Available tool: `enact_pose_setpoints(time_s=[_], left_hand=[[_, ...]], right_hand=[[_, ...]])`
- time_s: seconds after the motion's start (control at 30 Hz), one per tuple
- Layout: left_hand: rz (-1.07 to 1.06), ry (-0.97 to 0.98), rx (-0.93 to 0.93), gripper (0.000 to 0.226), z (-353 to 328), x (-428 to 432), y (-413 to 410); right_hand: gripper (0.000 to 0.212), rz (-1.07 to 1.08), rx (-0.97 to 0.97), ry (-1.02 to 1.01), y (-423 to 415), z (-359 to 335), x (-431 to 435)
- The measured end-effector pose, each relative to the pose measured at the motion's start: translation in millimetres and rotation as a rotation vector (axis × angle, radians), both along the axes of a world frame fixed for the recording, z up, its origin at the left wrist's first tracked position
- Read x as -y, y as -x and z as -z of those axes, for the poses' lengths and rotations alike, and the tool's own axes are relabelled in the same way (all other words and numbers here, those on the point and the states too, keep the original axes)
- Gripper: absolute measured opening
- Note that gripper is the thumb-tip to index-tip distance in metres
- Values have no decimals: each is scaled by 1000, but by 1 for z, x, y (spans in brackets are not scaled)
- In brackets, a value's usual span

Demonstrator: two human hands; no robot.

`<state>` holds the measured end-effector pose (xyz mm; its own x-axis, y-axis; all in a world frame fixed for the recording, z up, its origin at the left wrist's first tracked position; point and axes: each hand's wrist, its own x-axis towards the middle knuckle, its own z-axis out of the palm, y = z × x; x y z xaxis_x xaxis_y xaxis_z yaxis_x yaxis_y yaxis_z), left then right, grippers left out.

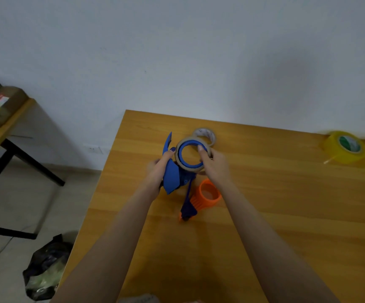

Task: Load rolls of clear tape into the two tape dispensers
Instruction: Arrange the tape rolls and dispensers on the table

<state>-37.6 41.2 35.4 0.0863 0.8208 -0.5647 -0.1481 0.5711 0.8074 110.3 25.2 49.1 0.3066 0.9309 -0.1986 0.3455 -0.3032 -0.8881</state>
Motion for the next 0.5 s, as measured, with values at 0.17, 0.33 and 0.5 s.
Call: enact_pose_setpoints(time_s=[0.17,0.33,0.5], left_hand=[[31,-18,-26,38,0,2,0],[38,-29,-94,38,-1,7,0],[1,-27,-143,47,-6,11,-1]], right_hand=[[48,-11,120,15,-4,-7,1],[51,-8,280,24,-6,3,-2],[56,61,301,58,3,-1,-2]])
